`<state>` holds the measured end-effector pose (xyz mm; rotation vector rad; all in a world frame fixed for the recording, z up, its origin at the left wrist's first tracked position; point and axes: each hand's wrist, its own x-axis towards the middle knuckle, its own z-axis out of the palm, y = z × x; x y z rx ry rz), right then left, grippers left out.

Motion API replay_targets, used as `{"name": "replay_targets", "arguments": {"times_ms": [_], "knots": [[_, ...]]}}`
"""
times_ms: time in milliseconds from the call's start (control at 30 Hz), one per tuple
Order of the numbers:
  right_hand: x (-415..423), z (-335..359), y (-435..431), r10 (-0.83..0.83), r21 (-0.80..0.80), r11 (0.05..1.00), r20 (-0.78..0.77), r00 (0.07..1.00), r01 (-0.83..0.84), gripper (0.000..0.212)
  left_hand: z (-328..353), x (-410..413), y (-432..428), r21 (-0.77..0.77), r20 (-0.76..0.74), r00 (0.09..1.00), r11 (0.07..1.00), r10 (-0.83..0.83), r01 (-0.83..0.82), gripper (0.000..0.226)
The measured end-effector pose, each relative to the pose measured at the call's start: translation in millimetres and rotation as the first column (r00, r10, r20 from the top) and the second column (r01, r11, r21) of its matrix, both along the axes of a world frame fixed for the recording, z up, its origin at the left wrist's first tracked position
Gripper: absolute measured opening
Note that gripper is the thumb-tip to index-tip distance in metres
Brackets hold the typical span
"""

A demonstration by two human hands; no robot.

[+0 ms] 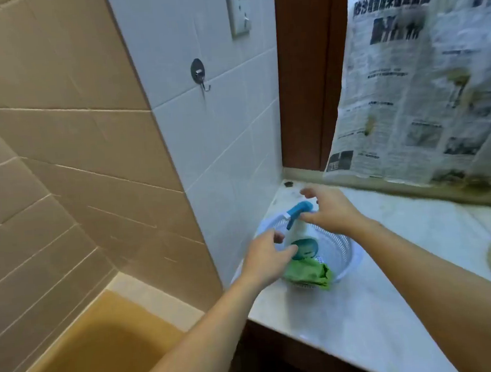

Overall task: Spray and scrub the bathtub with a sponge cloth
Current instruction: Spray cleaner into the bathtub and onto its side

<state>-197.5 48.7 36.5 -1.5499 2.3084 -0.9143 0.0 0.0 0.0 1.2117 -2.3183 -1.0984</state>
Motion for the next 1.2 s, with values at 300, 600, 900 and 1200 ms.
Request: {"name": "replay_targets", "arguments": {"times_ms": [300,600,900,1200], "knots": [[-39.9,-56.7,-34.5,0.088,-0.022,0.996,0.241,0.966,-0.085,0.056,-45.2,-55.5,-28.3,0.03,0.137,0.979,0.987,0.152,-0.157,0.04],[-24.5,-95.4,-32.8,-0.215,-0.108,0.934,0.591,0.778,0.34,0.044,-51.7,-64.7,-37.3,0.046,0.156,0.984,0.994,0.089,-0.098,0.059],[-21.4,-79.8,-50.5,-0.212,-0.063,0.956,0.526,0.824,0.286,0.032,-52.4,-72.2,-23.1,0.118,0.081,0.996,0.993,-0.036,0.026,0.04],[48.3,25.0,-38.4,-0.193,-0.203,0.797,0.807,0.559,0.568,0.017,-13.3,-38.8,15.8,0.109,-0.269,0.952,0.986,0.149,-0.124,0.082]]}}
